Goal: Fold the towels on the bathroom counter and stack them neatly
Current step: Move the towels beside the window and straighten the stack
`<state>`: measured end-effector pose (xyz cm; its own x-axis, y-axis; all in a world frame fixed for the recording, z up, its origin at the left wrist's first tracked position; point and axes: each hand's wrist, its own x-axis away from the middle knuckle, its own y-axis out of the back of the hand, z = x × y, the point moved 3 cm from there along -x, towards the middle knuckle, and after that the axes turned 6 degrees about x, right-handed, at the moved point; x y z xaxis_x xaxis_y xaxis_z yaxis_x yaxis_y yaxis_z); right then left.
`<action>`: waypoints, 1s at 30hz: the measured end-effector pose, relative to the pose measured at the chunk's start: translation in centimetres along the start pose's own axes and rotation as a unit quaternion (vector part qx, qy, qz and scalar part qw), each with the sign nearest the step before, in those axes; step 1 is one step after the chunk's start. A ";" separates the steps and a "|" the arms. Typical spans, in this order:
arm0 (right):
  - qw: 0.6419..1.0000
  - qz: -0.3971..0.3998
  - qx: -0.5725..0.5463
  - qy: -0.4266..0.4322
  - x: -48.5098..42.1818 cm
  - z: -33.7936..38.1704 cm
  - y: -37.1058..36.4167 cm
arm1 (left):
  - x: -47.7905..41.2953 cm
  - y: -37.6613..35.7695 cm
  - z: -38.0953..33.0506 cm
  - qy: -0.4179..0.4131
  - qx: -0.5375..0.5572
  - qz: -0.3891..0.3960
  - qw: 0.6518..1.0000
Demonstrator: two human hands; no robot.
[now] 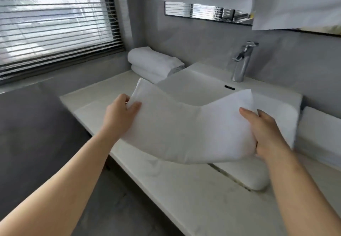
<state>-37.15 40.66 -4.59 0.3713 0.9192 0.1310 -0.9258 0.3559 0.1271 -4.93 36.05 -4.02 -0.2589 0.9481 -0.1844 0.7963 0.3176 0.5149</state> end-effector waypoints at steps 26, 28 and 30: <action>0.984 0.169 -0.017 -0.045 -12.5 2.0 -32.4 | -19.7 13.2 15.2 0.101 -0.071 -0.092 0.988; 0.983 0.172 -0.031 -0.049 -14.2 2.7 -33.9 | -22.1 12.9 15.0 0.096 -0.072 -0.093 0.988; 0.983 0.171 -0.034 -0.055 -15.4 3.2 -34.9 | -23.8 12.8 15.1 0.096 -0.076 -0.095 0.988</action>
<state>-10.34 13.54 -7.86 0.0391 0.9645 0.2612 -0.9991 0.0425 -0.0076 19.64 17.32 -5.67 -0.5065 0.8514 -0.1359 0.6358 0.4753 0.6082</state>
